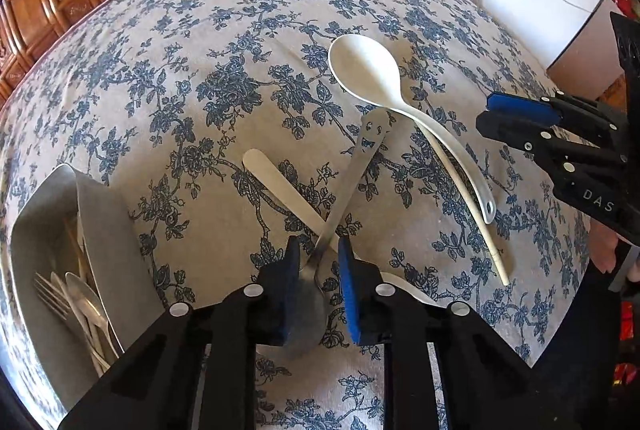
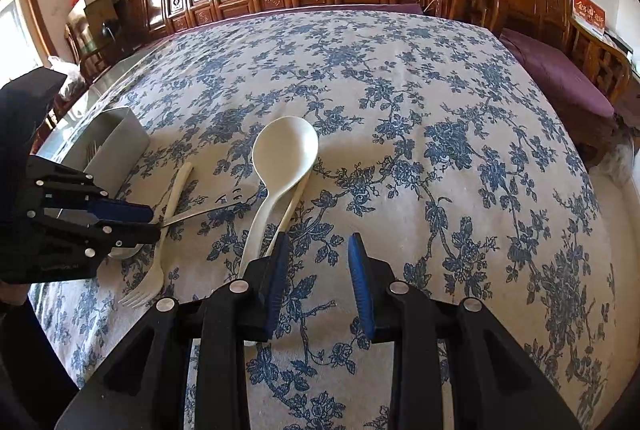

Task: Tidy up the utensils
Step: 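Grasp the smiley-face metal spoon with the left gripper while the right gripper lifts the white spoon, then lower the smiley-face spoon into the tray and open the left gripper while the right gripper holds the white spoon, then lower the white plastic spoon into the grey tray and open the right gripper, then grasp the white chopstick with the right gripper while the left gripper grasps the white plastic fork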

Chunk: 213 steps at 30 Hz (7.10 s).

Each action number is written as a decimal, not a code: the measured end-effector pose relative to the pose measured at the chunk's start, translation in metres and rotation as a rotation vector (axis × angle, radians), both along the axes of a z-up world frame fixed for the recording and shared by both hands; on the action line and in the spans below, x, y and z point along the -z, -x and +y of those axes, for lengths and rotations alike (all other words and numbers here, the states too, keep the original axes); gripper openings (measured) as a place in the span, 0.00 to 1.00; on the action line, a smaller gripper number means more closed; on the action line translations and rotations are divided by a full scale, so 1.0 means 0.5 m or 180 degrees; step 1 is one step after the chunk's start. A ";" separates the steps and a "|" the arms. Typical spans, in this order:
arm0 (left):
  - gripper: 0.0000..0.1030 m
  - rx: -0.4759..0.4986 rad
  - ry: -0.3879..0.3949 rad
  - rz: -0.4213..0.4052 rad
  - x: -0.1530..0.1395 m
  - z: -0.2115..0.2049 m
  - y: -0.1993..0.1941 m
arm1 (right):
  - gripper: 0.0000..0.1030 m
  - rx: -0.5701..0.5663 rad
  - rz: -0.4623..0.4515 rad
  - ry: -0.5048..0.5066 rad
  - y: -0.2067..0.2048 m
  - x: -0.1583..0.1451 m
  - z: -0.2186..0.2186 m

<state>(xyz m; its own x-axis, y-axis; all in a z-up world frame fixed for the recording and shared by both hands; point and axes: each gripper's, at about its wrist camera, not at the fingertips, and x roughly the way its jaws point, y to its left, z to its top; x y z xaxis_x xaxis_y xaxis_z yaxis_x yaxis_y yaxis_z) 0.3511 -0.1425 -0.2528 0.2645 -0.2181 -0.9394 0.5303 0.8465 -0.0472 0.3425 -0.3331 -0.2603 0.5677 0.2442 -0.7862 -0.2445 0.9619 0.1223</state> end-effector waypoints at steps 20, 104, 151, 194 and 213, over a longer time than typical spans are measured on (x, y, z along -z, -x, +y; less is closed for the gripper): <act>0.05 -0.0115 0.0050 -0.0133 -0.020 0.020 0.027 | 0.32 -0.0026 0.0042 -0.0148 -0.016 0.000 0.035; 0.05 -0.1305 0.0305 -0.0072 -0.022 0.282 0.006 | 0.11 -0.0370 -0.0019 -0.0079 0.085 -0.085 0.181; 0.68 -0.1594 0.0388 -0.0972 -0.268 0.441 0.162 | 0.11 -0.0946 -0.0062 -0.0208 0.084 -0.160 0.444; 0.83 -0.1604 0.0275 -0.1047 -0.250 0.468 0.127 | 0.21 -0.0637 -0.0128 -0.0317 0.008 -0.149 0.382; 0.83 -0.1226 0.0348 -0.0946 -0.234 0.286 0.137 | 0.34 0.0009 0.0185 0.0133 0.047 -0.041 0.097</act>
<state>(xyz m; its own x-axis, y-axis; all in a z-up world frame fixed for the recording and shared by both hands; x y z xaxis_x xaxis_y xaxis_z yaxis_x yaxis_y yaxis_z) 0.2827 0.0005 -0.1359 0.5981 -0.1449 -0.7882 0.1840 0.9821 -0.0409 0.3190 -0.2844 -0.2396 0.5214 0.2090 -0.8273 -0.2355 0.9671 0.0959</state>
